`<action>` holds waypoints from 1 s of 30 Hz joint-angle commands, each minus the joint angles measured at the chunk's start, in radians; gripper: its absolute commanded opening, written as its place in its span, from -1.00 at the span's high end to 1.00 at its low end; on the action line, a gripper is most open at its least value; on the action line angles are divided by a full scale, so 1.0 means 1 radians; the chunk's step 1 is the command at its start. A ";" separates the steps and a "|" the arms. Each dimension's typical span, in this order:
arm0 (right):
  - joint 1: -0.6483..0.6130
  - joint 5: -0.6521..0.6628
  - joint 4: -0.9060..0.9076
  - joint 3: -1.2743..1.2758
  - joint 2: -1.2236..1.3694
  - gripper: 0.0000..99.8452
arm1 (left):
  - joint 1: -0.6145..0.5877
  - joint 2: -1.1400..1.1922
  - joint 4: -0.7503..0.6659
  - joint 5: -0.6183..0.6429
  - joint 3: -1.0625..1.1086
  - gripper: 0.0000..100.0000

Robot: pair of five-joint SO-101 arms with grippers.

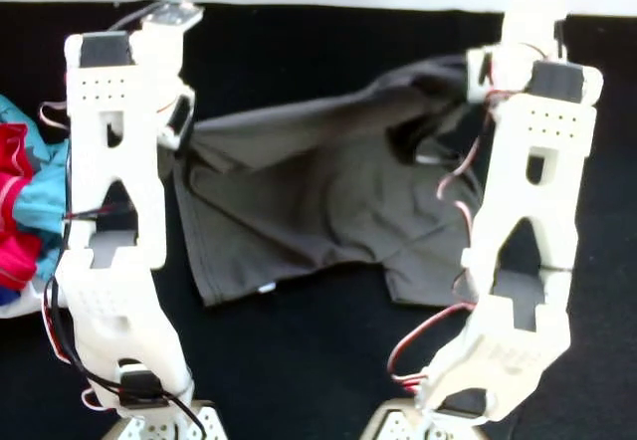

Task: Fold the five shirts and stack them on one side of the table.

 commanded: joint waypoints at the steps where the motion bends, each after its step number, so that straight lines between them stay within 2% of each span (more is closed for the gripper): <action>1: -0.002 0.006 -0.286 -0.058 0.045 0.99 | -0.012 -0.002 -0.023 0.008 -0.076 0.98; 4: -0.002 0.006 -0.377 -0.059 0.137 0.99 | -0.012 -0.001 -0.077 0.008 -0.084 0.98; 12: -0.016 0.006 -0.440 -0.097 0.387 0.99 | -0.012 0.096 -0.213 0.009 -0.077 0.98; 18: -0.035 0.008 -0.587 -0.378 0.564 0.99 | -0.012 0.217 -0.259 0.009 -0.082 0.98; 26: -0.070 0.008 -0.584 -0.751 0.727 0.99 | -0.015 0.177 -0.273 0.011 -0.082 0.98; 30: -0.110 0.008 -0.452 -0.766 0.734 0.99 | -0.018 0.125 -0.273 0.011 -0.082 0.98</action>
